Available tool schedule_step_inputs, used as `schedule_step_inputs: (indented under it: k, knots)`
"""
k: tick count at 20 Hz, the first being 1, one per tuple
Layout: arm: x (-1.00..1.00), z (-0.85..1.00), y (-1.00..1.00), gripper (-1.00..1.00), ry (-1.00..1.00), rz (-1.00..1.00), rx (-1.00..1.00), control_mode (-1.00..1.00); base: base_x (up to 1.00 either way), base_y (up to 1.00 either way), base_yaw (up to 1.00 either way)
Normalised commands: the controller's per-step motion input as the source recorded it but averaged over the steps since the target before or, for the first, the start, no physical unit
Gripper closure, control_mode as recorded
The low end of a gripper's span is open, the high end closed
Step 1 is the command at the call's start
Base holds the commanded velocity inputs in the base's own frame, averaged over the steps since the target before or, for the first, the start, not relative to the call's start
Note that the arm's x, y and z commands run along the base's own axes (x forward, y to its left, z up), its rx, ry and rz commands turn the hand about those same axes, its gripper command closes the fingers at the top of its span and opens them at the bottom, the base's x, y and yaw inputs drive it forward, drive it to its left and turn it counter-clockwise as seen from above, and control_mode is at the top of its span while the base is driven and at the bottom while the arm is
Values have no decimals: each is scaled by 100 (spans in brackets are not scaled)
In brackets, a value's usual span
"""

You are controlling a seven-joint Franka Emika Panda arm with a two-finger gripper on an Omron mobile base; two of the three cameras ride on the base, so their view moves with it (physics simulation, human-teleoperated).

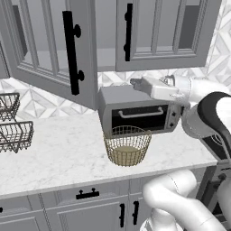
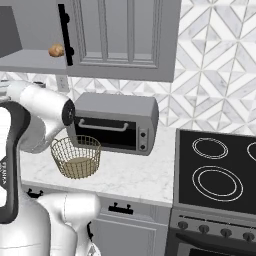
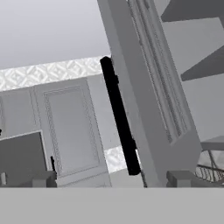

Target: Open the cabinet, pick up the bread from the cabinet and place it in the basket. Then move the basket to the dining counter.

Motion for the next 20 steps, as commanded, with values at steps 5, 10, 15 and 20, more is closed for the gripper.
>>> schedule_step_inputs:
  k: [5, 10, 15, 20]
  knots:
    - [40, 0, 0, -100, 3, 1, 0, -100, 0, 0, 0]
    - [54, 0, 36, -100, 0, 8, 0, -100, 0, 0, 0]
    - [36, -4, 57, -100, 0, 15, -2, -100, 0, 0, 0]
    - [40, -4, 42, -100, 0, 18, 0, -100, 0, 0, 0]
